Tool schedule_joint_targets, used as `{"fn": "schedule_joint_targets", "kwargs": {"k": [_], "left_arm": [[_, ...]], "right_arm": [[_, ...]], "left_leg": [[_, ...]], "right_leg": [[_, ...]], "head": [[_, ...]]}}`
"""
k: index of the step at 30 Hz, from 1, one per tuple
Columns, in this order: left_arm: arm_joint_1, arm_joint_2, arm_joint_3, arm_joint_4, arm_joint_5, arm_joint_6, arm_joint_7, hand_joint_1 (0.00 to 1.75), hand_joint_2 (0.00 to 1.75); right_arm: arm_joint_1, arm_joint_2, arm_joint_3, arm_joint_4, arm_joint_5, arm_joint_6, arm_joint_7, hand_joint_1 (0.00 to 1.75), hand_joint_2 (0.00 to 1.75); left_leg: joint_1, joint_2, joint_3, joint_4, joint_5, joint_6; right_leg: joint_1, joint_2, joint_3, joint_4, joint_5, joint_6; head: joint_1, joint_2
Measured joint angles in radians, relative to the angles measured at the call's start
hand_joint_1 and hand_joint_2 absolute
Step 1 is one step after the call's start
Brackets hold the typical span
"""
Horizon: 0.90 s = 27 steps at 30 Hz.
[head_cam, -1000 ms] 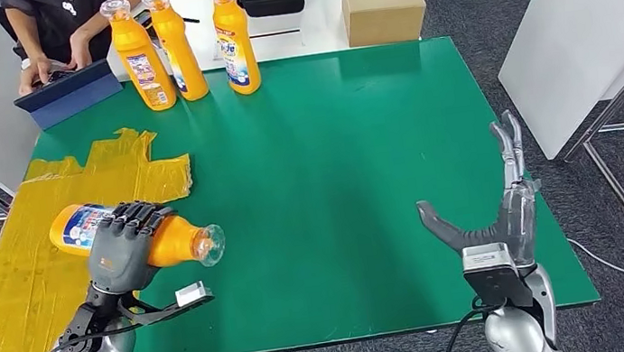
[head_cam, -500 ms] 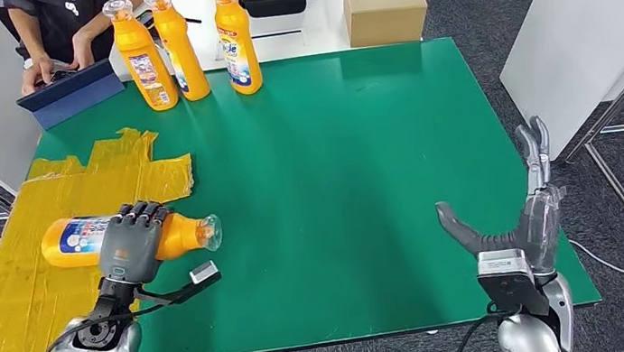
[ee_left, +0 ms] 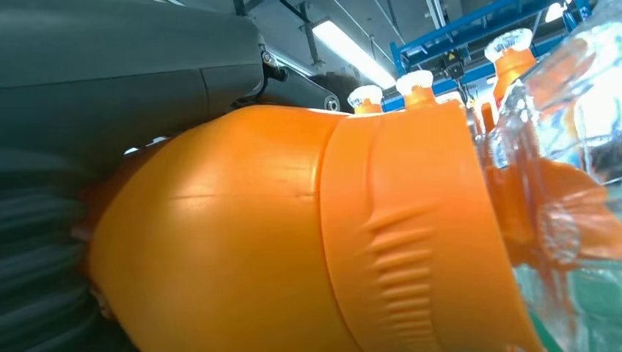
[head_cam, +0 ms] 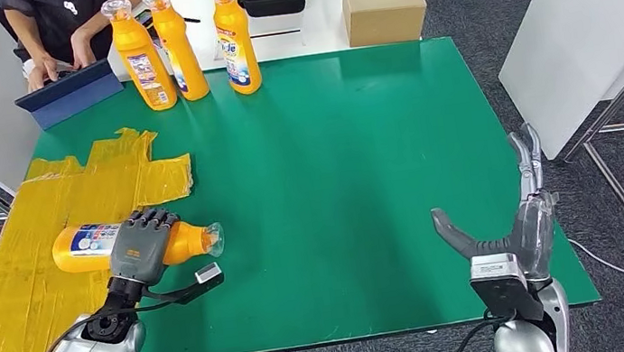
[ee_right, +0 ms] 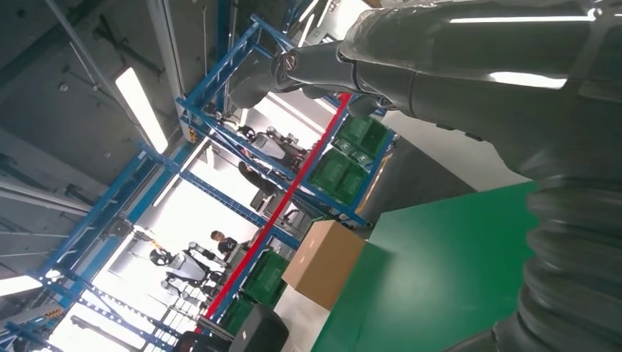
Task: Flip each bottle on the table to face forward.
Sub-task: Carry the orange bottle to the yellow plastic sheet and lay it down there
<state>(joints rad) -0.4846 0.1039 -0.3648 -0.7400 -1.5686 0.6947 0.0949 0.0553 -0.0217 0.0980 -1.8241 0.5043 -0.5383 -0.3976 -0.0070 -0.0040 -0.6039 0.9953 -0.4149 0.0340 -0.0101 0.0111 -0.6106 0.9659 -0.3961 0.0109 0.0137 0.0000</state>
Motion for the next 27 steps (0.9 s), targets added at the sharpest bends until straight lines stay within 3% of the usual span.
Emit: {"fn": "schedule_joint_targets", "kwargs": {"k": [23,24,27], "left_arm": [[-0.027,-0.011,0.008,0.09,0.0,0.002,0.041,1.75,1.75],[-0.027,-0.012,0.008,0.092,0.0,0.002,0.043,1.53,1.75],[-0.029,-0.013,0.011,0.098,0.0,0.002,0.066,0.24,1.75]], "right_arm": [[-0.026,0.048,0.0,0.021,0.018,0.019,0.012,0.0,1.75],[-0.027,0.049,0.0,0.022,0.018,0.019,0.012,0.0,1.75],[-0.033,0.055,-0.001,0.025,0.023,0.02,0.018,0.0,1.75]], "left_leg": [[0.0,0.0,0.0,0.0,0.0,0.0],[0.0,0.0,0.0,0.0,0.0,0.0],[0.0,0.0,0.0,0.0,0.0,0.0]], "right_leg": [[0.0,0.0,0.0,0.0,0.0,0.0],[0.0,0.0,0.0,0.0,0.0,0.0],[0.0,0.0,0.001,0.0,0.0,0.0]], "head": [[0.0,0.0],[0.0,0.0],[0.0,0.0]]}}
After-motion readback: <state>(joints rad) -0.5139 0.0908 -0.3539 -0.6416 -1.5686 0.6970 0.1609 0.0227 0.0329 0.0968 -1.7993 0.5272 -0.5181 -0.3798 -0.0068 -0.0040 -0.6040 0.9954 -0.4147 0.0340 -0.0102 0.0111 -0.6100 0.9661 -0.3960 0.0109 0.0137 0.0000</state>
